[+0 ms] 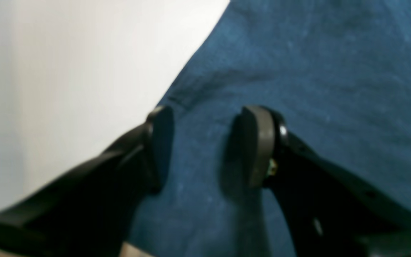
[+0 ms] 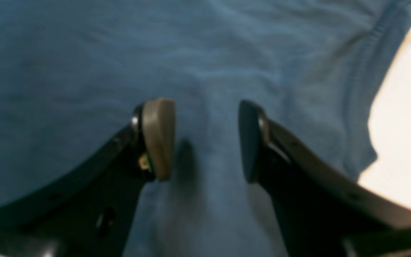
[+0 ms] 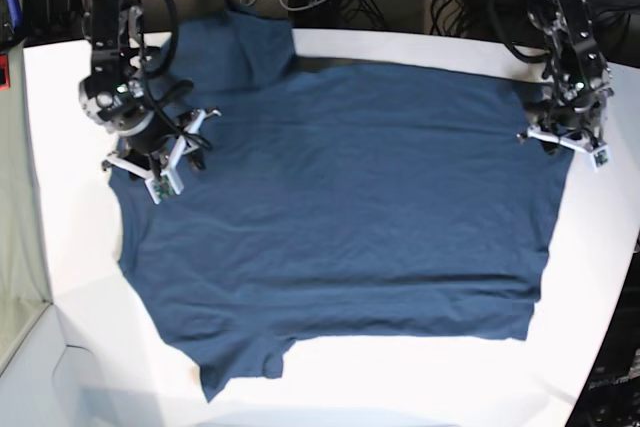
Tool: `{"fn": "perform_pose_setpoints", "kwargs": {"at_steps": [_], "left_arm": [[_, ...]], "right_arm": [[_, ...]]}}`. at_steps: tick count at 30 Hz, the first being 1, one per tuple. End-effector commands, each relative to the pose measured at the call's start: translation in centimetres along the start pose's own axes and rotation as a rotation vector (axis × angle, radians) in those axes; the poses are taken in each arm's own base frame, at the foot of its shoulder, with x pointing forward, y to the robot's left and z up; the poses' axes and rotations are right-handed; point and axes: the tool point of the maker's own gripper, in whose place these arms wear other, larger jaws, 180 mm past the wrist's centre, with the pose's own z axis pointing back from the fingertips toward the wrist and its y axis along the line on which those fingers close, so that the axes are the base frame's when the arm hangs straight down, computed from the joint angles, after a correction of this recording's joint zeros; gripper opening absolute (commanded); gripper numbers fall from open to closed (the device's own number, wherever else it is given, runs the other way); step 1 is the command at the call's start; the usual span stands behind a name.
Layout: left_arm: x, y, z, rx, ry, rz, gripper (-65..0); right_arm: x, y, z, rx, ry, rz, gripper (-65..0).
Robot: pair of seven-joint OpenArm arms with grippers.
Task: Layout the t-shirt on the table in an organized manner, then fold the t-shirt properly
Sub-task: 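Drag the shirt with both grippers toward the robot and release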
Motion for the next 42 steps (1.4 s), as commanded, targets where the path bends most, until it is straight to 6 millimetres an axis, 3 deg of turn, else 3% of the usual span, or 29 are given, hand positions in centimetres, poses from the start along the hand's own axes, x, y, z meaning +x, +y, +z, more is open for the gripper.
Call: {"fn": "perform_pose_setpoints", "kwargs": {"at_steps": [1,9,14,20,24,29,35,38,42], "left_arm": [[-0.7,0.7,0.0,0.019,0.046,-0.007,-35.1],[-0.7,0.3,-0.1,0.013,0.047,0.001,-35.4],[2.1,-1.3,0.8,-0.012,-0.034,0.019,-35.2],[6.2,-2.2,3.9,-0.032,-0.179,0.052,-35.1],[8.1,-1.9,7.0,-0.028,-0.268,0.020,-34.4],[6.6,-0.4,8.4,-0.001,-0.255,-0.021,-32.4],[2.7,4.1,6.5,0.077,-0.137,-0.003,-29.1],[1.7,3.8,5.8,0.009,-0.097,-0.072,-22.9],[1.0,3.6,5.4,-0.021,-0.072,-0.103,-22.4]], "right_arm": [[1.3,-0.6,0.3,-0.015,-0.044,0.003,-35.2],[0.4,0.1,1.2,-0.007,-0.033,0.009,-35.2],[0.8,0.7,2.4,-0.009,-0.055,0.024,-35.2],[0.4,1.5,3.8,-0.004,-0.057,0.032,-35.2],[-0.5,2.3,4.7,0.007,-0.046,0.032,-35.2],[-1.8,3.1,5.5,0.020,-0.022,0.029,-35.2],[-3.4,2.7,6.2,-0.001,0.012,-0.004,-35.2],[-4.2,1.8,6.5,-0.032,0.027,-0.032,-35.2],[-4.7,0.7,6.9,-0.066,0.035,-0.049,-35.2]]}}
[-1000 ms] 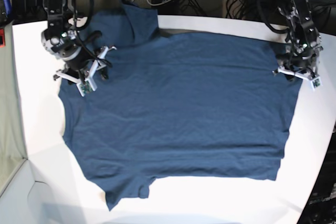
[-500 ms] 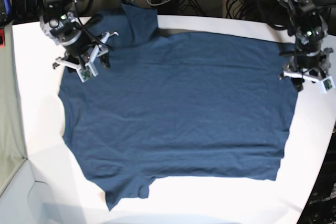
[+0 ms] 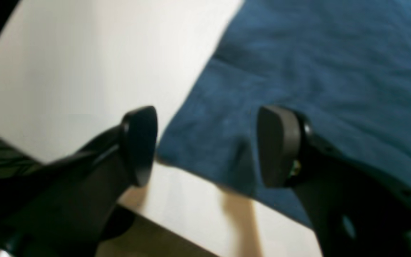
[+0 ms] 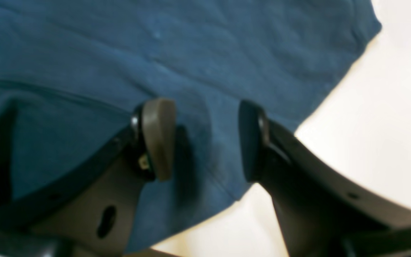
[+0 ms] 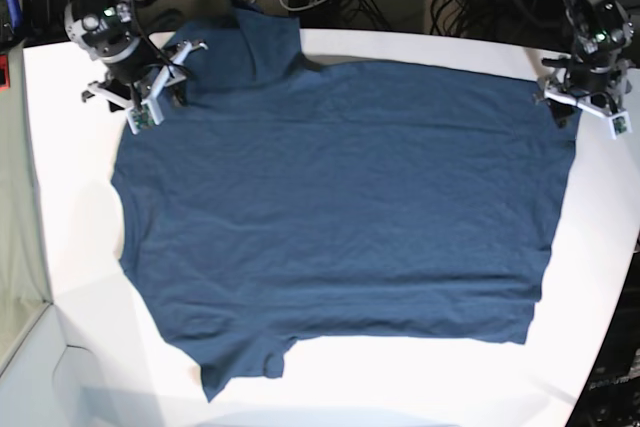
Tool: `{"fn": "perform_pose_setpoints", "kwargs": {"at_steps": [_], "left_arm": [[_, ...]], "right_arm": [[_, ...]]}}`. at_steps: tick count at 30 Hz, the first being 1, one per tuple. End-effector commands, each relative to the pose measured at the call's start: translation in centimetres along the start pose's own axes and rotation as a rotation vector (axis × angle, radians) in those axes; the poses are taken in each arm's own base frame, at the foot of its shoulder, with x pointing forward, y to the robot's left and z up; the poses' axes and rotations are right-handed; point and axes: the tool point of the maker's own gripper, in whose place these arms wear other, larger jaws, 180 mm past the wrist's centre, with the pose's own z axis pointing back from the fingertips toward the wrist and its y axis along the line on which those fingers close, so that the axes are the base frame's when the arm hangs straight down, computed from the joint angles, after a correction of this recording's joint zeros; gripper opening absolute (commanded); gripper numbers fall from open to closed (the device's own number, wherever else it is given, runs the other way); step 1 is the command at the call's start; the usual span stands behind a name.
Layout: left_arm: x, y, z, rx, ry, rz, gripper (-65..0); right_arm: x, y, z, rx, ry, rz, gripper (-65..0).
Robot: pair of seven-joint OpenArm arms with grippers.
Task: Layout the t-shirt on the table in an organized manner, then fold the t-shirt properly
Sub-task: 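Drag the shirt with both grippers toward the robot and release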
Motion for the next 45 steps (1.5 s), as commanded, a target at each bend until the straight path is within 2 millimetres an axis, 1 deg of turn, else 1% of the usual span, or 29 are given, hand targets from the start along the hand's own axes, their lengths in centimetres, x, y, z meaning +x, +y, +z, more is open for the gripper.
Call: {"fn": "perform_pose_setpoints", "kwargs": {"at_steps": [1,4,7,10,13,14,18,21,23,25,27,29,32,37,40,45], "left_arm": [[0.8,0.8,0.0,0.016,-0.023,-0.011,-22.4],[0.3,1.0,-0.5,0.020,-0.007,0.001,-22.4],[0.2,2.7,-0.3,0.055,-0.009,0.031,-22.4],[0.1,3.3,-0.2,0.069,-0.007,0.039,-22.4],[-0.5,3.7,-0.6,0.070,0.015,0.037,-22.4],[-0.8,3.8,-0.7,0.071,0.024,0.037,-22.4],[-2.5,3.0,-1.5,0.047,0.077,0.027,-22.4],[-3.1,2.8,-1.7,0.041,0.094,0.026,-22.7],[-3.2,2.7,-1.7,0.039,0.095,0.029,-27.0],[-3.2,2.7,-1.7,0.038,0.095,0.028,-35.4],[-3.2,2.7,-1.7,0.037,0.095,0.027,-42.6],[-3.1,2.6,-1.7,0.036,0.093,0.028,-43.2],[-3.2,2.6,-1.7,0.035,0.094,0.029,-43.3],[-3.4,2.5,-1.6,0.034,0.097,0.033,-43.8],[-3.4,2.4,-1.6,0.033,0.098,0.034,-43.8],[-3.4,2.4,-1.7,0.033,0.097,0.034,-43.9]], "right_arm": [[0.9,-0.7,0.3,-0.019,-0.037,-0.001,-35.2],[0.4,-0.7,0.5,-0.020,-0.026,-0.003,-35.2],[-0.1,-1.2,0.9,-0.036,-0.016,-0.009,-35.2],[-0.4,-1.7,1.0,-0.049,-0.009,-0.014,-35.2],[-0.7,-1.9,1.1,-0.054,-0.002,-0.018,-35.2],[-1.0,-1.7,1.2,-0.052,0.005,-0.019,-35.2],[-1.3,-1.6,1.4,-0.050,0.009,-0.019,-35.2],[-1.8,-1.5,1.6,-0.047,0.023,-0.020,-35.2],[-2.1,-1.4,1.7,-0.045,0.028,-0.022,-35.2],[-2.1,-1.3,1.7,-0.044,0.029,-0.022,-35.2],[-2.8,-1.1,1.9,-0.039,0.047,-0.024,-35.2],[-3.6,-0.7,2.2,-0.031,0.064,-0.026,-35.2],[-4.6,0.5,2.5,-0.016,0.085,-0.057,-35.2],[-6.2,1.5,3.2,0.001,0.124,-0.071,-35.2],[-6.3,2.0,3.2,0.006,0.124,-0.090,-35.2],[-6.2,2.0,3.1,0.005,0.123,-0.089,-35.2]]}}
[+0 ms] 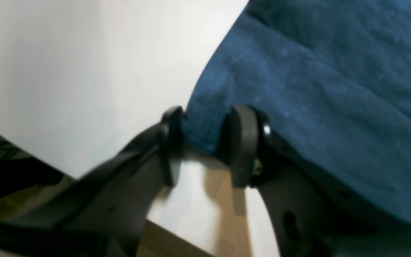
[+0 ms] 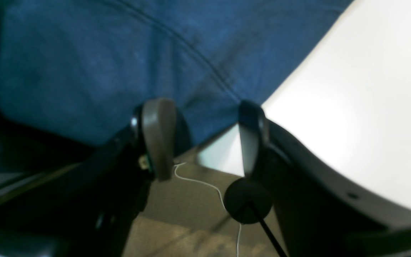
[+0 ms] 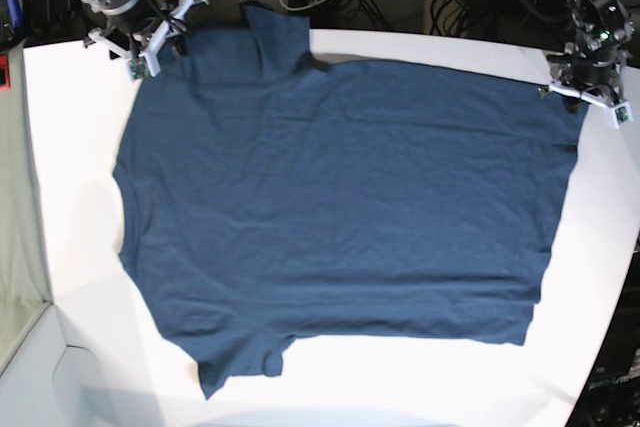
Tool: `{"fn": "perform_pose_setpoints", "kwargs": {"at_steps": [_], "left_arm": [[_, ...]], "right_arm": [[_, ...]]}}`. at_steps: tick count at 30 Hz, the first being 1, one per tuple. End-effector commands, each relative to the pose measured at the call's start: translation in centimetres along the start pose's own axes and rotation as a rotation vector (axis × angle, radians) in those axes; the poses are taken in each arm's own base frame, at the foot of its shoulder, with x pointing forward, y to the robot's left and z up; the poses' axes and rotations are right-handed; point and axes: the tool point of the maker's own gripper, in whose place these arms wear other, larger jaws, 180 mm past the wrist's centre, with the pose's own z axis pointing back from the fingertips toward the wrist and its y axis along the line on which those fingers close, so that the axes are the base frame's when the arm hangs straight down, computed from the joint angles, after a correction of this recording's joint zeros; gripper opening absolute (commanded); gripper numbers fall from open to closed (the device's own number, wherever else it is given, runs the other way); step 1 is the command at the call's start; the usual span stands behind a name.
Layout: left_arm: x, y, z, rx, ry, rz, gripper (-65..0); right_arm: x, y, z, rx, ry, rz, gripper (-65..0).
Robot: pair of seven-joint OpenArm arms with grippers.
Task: Layout the t-shirt on the table in an organized manner, then fold the t-shirt properly
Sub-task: 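Drag the shirt with both grippers toward the robot and release, then grasp the shirt collar-side edge with both grippers and lift it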
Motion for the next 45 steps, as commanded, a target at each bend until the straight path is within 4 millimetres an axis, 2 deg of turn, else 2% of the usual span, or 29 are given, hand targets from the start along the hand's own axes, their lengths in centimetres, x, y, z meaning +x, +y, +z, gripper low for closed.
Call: {"fn": "perform_pose_setpoints", "kwargs": {"at_steps": [1,4,7,11,13,16,20,21,25,29,32,35,45], "left_arm": [[-0.5,0.6,0.1,0.022,0.033,-0.019,-43.9],[-0.5,0.6,0.1,0.022,0.033,-0.019,-44.5],[-0.5,0.6,0.1,0.022,0.033,-0.019,-51.6],[-0.5,0.6,0.1,0.022,0.033,-0.019,-64.9],[-0.5,0.6,0.1,0.022,0.034,-0.018,-64.9],[-0.6,0.6,0.1,0.022,0.035,-0.018,-65.0],[-0.2,0.5,0.2,0.021,0.025,-0.021,-65.0],[-0.1,0.5,0.3,0.022,0.022,-0.021,-65.0],[1.3,0.3,0.7,0.019,-0.016,-0.033,-65.0],[4.0,-0.5,1.4,0.010,-0.088,-0.045,-65.0],[5.2,-1.0,1.8,0.005,-0.124,-0.042,-65.0],[7.6,-1.7,2.3,-0.004,-0.188,-0.047,-65.0],[12.9,-3.6,2.3,-0.035,-0.308,-0.010,-65.0]], "right_arm": [[0.3,-0.3,0.1,-0.009,-0.009,0.005,-35.2],[-0.1,-0.3,-0.2,-0.004,0.001,-0.001,-35.2],[0.5,-0.6,-0.6,-0.010,-0.013,-0.004,-35.2],[-0.4,-0.6,-1.0,-0.004,0.010,-0.013,-35.3],[-0.3,-0.7,-1.4,-0.002,0.006,-0.018,-36.5],[-0.7,-0.6,-1.9,0.002,0.004,-0.027,-44.8],[-0.7,-0.6,-2.0,0.003,0.003,-0.029,-65.0],[-0.5,-0.6,-2.0,0.002,-0.001,-0.028,-65.0],[1.2,-1.0,-1.2,-0.013,-0.046,-0.005,-65.0],[4.1,-1.3,0.0,-0.034,-0.120,0.026,-65.0],[6.2,-1.6,0.8,-0.050,-0.177,0.047,-65.0],[8.0,-1.8,1.4,-0.064,-0.223,0.064,-65.0],[12.1,-3.6,1.1,-0.102,-0.312,0.101,-65.0]]}}
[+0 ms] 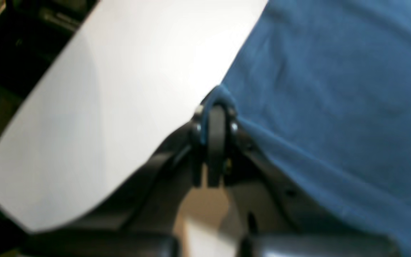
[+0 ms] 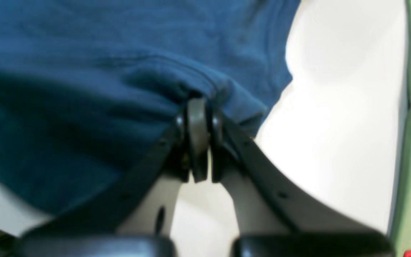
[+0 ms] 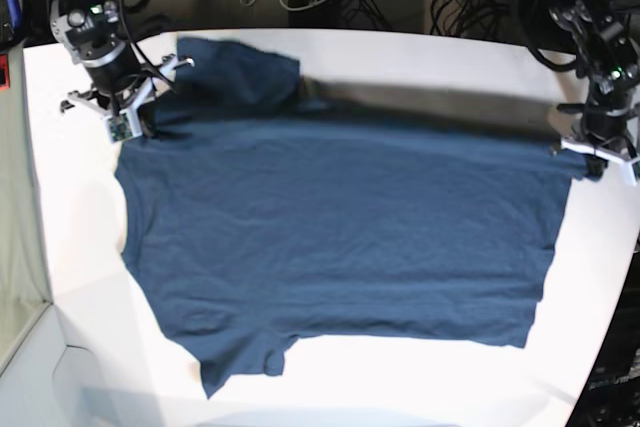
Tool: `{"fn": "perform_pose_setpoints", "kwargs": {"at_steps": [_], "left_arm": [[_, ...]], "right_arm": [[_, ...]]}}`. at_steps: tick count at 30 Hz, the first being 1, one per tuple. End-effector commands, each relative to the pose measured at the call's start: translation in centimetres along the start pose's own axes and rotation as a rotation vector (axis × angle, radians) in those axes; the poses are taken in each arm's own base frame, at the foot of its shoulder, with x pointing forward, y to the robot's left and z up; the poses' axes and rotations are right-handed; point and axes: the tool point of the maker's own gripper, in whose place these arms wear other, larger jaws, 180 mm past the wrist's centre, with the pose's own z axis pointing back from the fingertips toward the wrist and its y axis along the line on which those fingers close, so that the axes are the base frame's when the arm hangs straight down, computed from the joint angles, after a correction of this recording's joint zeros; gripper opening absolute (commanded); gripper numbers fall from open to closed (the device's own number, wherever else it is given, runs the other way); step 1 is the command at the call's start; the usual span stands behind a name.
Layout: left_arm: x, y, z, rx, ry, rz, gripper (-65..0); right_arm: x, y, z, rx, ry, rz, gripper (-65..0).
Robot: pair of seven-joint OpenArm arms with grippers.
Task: Layout the t-shirt on the table in an organized manner, then fold the t-shirt properly
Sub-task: 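Grasp the shirt collar-side edge with both grippers and lift it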
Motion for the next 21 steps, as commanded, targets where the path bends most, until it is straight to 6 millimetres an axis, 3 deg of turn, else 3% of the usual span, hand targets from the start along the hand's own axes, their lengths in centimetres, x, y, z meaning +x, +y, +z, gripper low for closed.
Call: {"fn": "perform_pose_setpoints", "kwargs": {"at_steps": [1,4,15,21], "left_arm": [[2.3,0.2,0.0,0.007,-0.065,-0.004,-65.0],[3.5,-0.3,-0.4,-0.002,-0.093,0.009,-65.0],[2.6,-1.5,-4.7,-0.031,-0.023,0.117,-65.0],[5.1,-2.2,-5.4,-0.043,-0.068,0.133,-65.0]], "right_arm": [[1.8,-0.6,0.0,-0.014,-0.060,0.010,-65.0],[2.4,-1.2,-0.8,-0.019,-0.073,0.015,-65.0],[4.9,-3.4,-4.9,-0.036,-0.111,-0.017,-65.0],[7.3,-4.2,-5.6,-0.050,-0.159,-0.016,-65.0]]}}
